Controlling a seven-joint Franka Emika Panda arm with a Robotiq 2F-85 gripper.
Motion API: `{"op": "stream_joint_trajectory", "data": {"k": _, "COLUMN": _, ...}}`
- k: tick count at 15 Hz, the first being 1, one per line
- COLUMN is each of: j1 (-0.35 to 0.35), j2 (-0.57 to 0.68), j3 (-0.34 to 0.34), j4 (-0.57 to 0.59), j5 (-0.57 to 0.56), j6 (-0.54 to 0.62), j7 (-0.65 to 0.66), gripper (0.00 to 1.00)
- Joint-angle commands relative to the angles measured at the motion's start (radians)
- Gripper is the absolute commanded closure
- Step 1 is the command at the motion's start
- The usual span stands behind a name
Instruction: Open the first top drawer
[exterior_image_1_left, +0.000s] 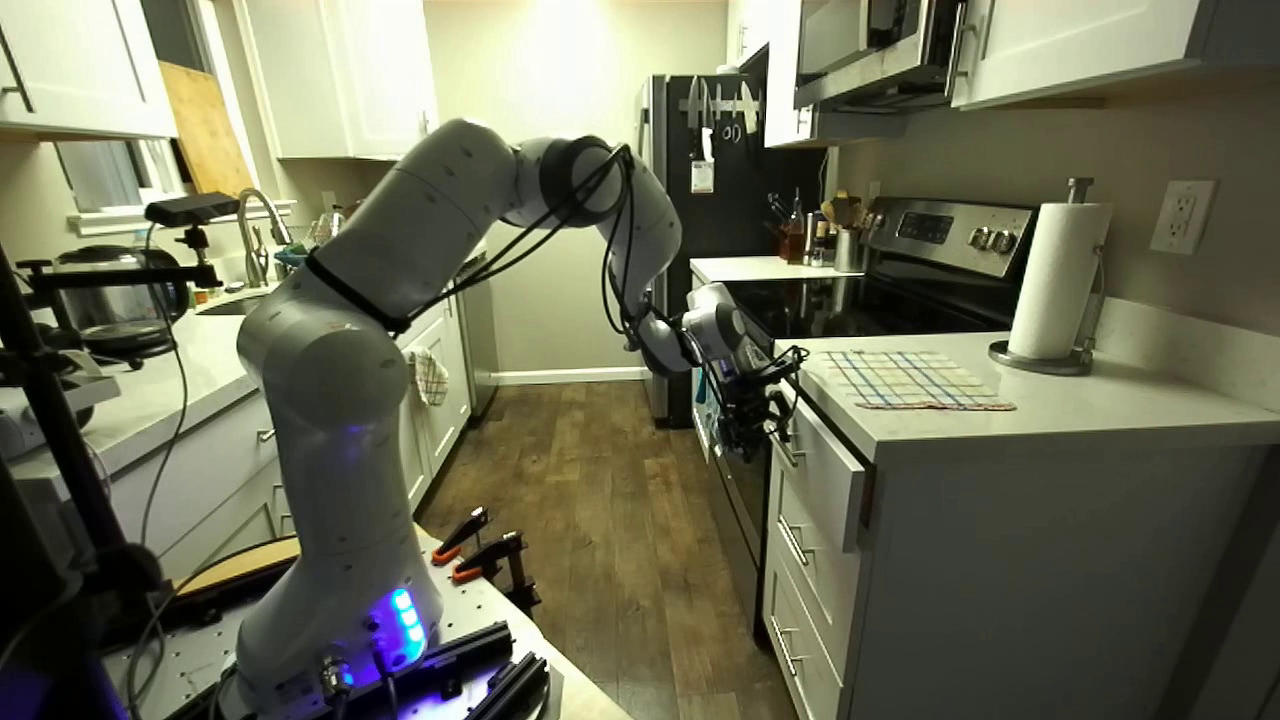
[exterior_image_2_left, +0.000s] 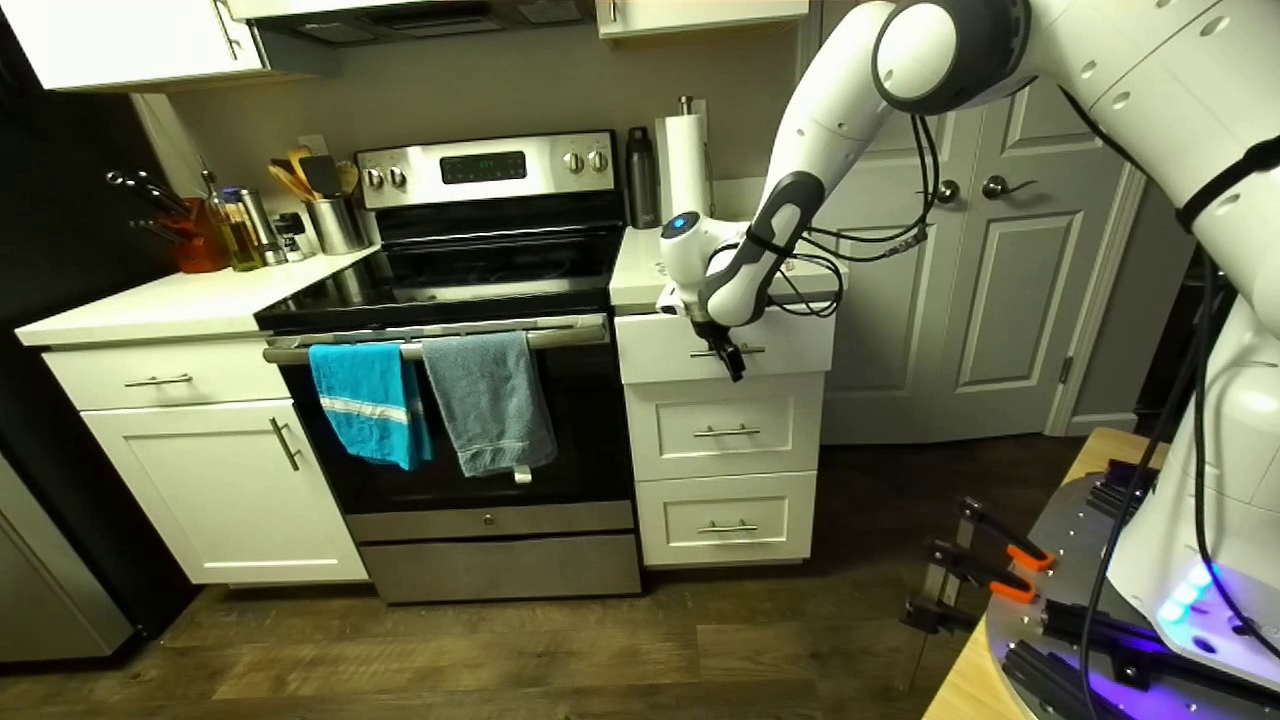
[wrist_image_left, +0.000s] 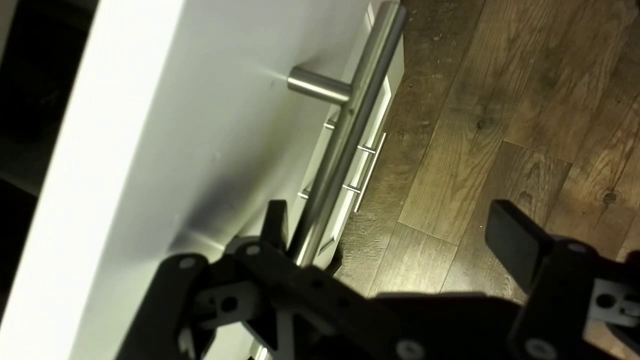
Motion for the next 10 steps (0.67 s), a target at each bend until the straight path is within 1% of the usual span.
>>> {"op": "stream_joint_trajectory", "data": {"k": 1, "j1": 0.007, "j2": -0.019, "j3": 0.057, "j4": -0.141, "j5": 0.002, "j6": 0.028, "j7": -0.037, "gripper": 0.00}}
{"op": "stream_joint_trajectory", "data": {"k": 10, "j1": 0.008, "j2": -0.022, "j3": 0.060, "j4": -0.150, "j5": -0.063, "j6": 0.025, "j7": -0.034, "gripper": 0.00}}
